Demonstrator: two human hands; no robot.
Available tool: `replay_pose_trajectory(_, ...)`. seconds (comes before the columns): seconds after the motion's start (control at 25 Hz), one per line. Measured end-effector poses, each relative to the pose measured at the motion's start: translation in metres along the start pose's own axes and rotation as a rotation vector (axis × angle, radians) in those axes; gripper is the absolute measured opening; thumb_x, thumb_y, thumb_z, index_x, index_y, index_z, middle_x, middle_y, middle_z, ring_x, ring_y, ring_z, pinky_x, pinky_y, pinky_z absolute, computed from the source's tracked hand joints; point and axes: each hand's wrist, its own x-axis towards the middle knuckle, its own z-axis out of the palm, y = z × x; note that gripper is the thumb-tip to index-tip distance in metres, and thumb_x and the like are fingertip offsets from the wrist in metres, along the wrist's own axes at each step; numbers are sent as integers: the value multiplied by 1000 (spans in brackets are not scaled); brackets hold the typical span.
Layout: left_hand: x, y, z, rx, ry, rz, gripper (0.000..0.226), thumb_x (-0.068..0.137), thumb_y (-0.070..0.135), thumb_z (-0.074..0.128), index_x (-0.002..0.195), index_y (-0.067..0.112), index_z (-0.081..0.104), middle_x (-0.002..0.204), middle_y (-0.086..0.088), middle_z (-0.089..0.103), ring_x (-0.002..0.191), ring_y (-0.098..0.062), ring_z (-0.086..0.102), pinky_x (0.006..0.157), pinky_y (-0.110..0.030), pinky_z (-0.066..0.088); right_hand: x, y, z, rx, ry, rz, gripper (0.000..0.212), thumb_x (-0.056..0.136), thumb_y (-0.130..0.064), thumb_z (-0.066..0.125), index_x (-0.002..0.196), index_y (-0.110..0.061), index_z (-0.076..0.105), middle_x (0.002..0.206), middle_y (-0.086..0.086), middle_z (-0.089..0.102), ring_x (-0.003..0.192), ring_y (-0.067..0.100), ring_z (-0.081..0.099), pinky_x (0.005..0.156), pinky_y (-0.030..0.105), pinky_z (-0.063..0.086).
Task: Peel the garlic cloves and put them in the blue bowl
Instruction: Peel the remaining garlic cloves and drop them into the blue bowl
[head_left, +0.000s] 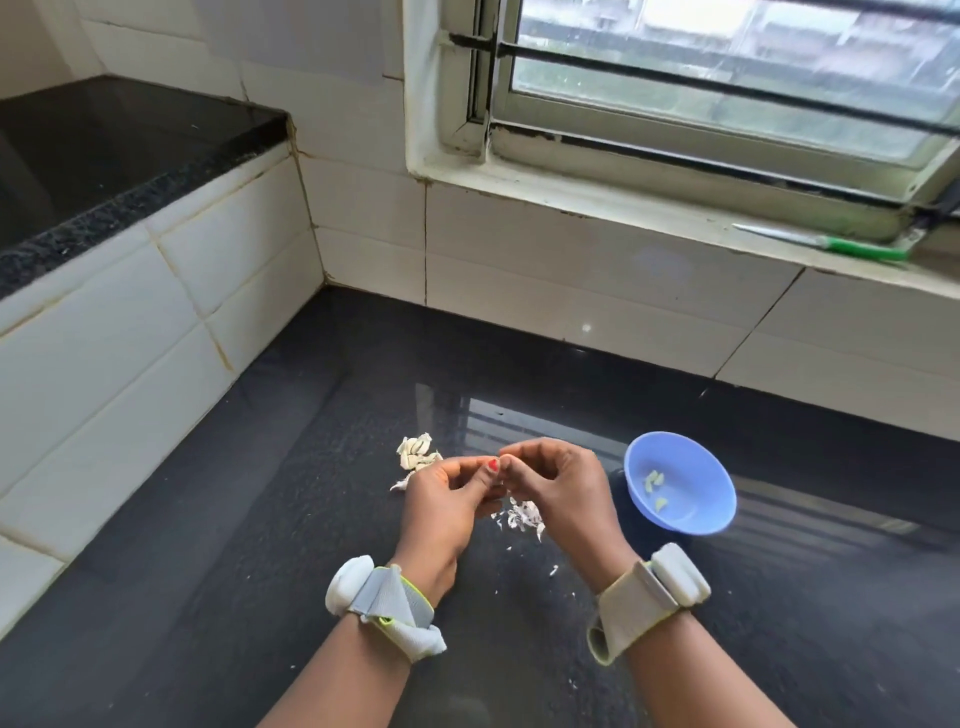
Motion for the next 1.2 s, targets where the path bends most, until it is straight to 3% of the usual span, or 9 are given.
replay_pose_trajectory(0.16,5,-2,10,72,19,33,6,84,9,68,80,6,71,68,-8,70,62,-13,66,60,-24,57,-2,5,-10,-17,16,4,4,85,-21,75,81,-24,75,72,-11,74,67,1,66,64,18,52)
replay_pose_trajectory(0.32,9,-3,12,216,3,124,6,83,9,70,80,4,72,63,-2,69,56,-7,62,58,-23,55,4,9,-20,234,-154,138,9,88,-18,70,82,-16,76,73,-2,73,68,7,61,69,23,52)
replay_pose_trajectory(0.4,11,-4,13,274,0,154,6,83,9,70,79,6,73,64,0,69,55,-6,61,57,-21,53,4,10,-21,330,-144,184,8,88,-16,71,83,-13,76,75,2,73,69,11,62,70,25,54)
replay_pose_trajectory(0.48,14,-7,15,394,46,214,5,83,13,71,78,11,73,66,2,69,56,-6,61,58,-20,51,4,13,-18,177,-30,149,6,86,-18,74,81,-18,77,74,-2,75,68,10,65,70,27,56)
replay_pose_trajectory(0.6,14,-9,17,555,102,331,3,81,20,73,80,18,74,71,6,70,65,-7,63,64,-23,51,3,12,-15,-114,75,70,5,84,-22,75,80,-25,77,69,-11,73,65,1,67,62,16,53)
replay_pose_trajectory(0.72,13,-9,17,588,108,438,2,79,16,75,81,17,75,76,6,70,74,-8,64,69,-24,50,0,10,-12,-185,61,23,6,86,-20,73,86,-21,78,69,-12,72,62,-4,64,56,9,47)
replay_pose_trajectory(0.92,12,-9,15,690,112,627,3,79,14,74,82,14,74,77,3,68,72,-8,61,66,-21,48,-5,10,-12,-182,101,-36,9,86,-22,73,94,-21,78,77,-12,73,72,-5,67,64,10,52)
replay_pose_trajectory(1.2,16,-12,16,753,92,699,6,79,10,74,82,14,73,77,3,67,70,-10,61,65,-21,46,-4,10,-11,-275,143,-116,6,85,-18,73,88,-20,78,70,-11,70,65,1,63,58,10,47)
